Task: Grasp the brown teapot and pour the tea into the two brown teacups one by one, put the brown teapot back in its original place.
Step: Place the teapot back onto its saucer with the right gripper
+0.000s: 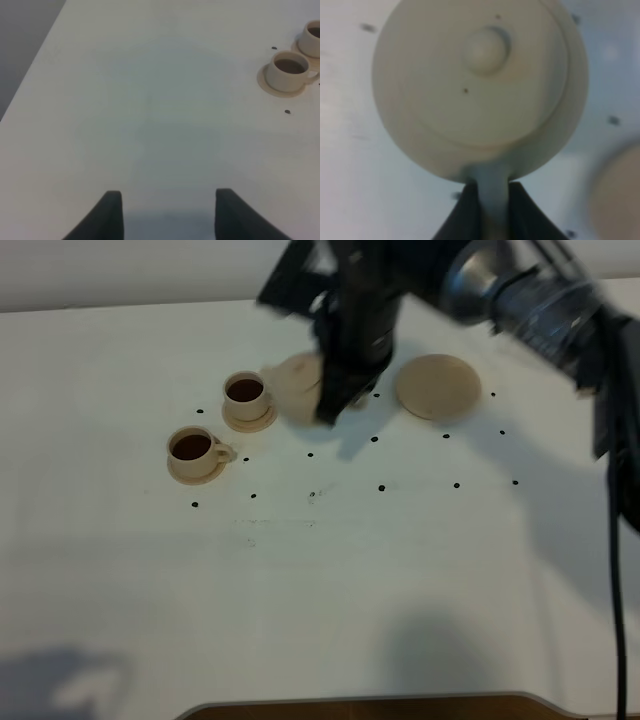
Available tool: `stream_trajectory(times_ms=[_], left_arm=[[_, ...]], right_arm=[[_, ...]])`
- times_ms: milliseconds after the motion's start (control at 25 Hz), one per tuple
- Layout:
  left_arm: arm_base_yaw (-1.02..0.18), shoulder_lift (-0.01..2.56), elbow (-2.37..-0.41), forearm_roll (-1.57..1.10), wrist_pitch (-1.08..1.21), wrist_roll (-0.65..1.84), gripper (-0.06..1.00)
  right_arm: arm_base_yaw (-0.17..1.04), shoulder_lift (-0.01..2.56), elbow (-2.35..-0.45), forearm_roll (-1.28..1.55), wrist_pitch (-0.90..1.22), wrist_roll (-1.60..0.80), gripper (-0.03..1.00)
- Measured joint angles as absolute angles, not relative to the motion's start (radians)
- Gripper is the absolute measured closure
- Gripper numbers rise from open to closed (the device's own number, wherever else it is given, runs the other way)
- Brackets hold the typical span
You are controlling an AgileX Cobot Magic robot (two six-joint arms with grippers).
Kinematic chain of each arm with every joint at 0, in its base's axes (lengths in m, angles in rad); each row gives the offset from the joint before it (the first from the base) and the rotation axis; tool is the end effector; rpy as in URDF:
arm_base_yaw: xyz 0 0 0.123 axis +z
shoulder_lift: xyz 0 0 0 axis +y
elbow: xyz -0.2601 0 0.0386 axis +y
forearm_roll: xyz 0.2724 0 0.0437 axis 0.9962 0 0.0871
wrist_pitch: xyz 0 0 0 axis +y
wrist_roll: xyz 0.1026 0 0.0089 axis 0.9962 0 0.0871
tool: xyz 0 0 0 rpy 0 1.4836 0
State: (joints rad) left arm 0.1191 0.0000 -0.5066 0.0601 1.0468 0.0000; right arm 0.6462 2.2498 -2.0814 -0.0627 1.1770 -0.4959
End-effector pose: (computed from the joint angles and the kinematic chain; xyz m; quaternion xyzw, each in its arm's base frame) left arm 0.0484 0.0112 0.2870 -0.0515 0.8459 0.0615 0.5273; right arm 0.4035 0.2968 0.2008 -0.5399 0.8267 -0.0187 0.1574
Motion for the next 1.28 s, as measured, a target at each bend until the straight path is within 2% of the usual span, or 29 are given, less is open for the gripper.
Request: stream_trajectory(times_ms=[200,440,760,1280], left_arm=[[0.119,0.0,-0.507,0.06,1.047,0.0,0.5],[0.119,0.0,-0.507,0.06,1.047,0.0,0.5],[0.119,0.0,-0.507,0.06,1.047,0.0,0.5],[0.119,0.0,-0.507,0.06,1.047,0.0,0.5]], right_arm=[[0.504,2.25,-2.054,-0.059,1.115,-0.522,0.88],[0.393,2.25,-1.918,-0.01,1.0,-0.545,0.88],[0.371,2.252,-1.819,0.008,0.884,-0.541,0.88],[0.36,2.235,-1.815,-0.007,0.908,-0.513,0.88]])
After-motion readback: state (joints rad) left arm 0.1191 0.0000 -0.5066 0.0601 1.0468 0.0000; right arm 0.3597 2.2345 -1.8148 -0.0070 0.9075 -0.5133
